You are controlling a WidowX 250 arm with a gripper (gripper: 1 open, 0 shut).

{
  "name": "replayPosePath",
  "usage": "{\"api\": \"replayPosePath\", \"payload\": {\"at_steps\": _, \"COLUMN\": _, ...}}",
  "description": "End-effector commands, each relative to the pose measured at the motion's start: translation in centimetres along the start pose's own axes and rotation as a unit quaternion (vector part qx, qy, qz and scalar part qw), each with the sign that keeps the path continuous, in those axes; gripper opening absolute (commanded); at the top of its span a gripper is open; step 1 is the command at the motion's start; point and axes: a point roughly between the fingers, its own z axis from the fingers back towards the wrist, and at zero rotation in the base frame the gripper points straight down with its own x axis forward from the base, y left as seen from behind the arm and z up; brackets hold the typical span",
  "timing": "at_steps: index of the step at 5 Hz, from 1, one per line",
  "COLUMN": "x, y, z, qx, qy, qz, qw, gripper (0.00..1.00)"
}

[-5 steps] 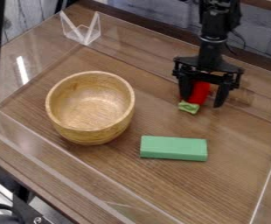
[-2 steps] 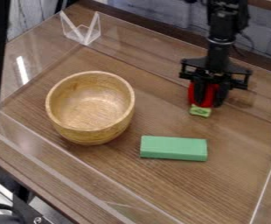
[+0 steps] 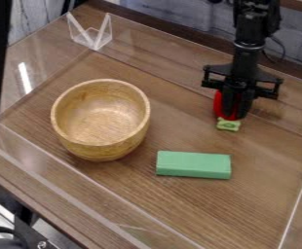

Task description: Move the red fruit to the left

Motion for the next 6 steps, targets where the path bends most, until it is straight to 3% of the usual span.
{"api": "replayPosePath", "payload": {"at_steps": 1, "x": 0.8, "y": 0.9, "z": 1.0, "qx": -0.007, "qy": -0.024, "qz": -0.011, "qw": 0.9996, "gripper": 1.00}}
{"api": "replayPosePath", "payload": {"at_steps": 2, "x": 1.1, "y": 1.2, "z": 0.8, "qx": -0.008, "qy": -0.023, "qz": -0.023, "qw": 0.9994, "gripper": 0.00}}
{"api": "replayPosePath", "payload": {"at_steps": 4, "x": 1.6, "y": 2.7, "z": 4.9, "qx": -0.032, "qy": -0.039, "qz": -0.047, "qw": 0.9977, "gripper": 0.00}}
{"api": "replayPosePath", "payload": {"at_steps": 6, "x": 3.1, "y": 8.8, "z": 8.6, "qx": -0.055, "qy": -0.070, "qz": 0.037, "qw": 0.9954, "gripper": 0.00}}
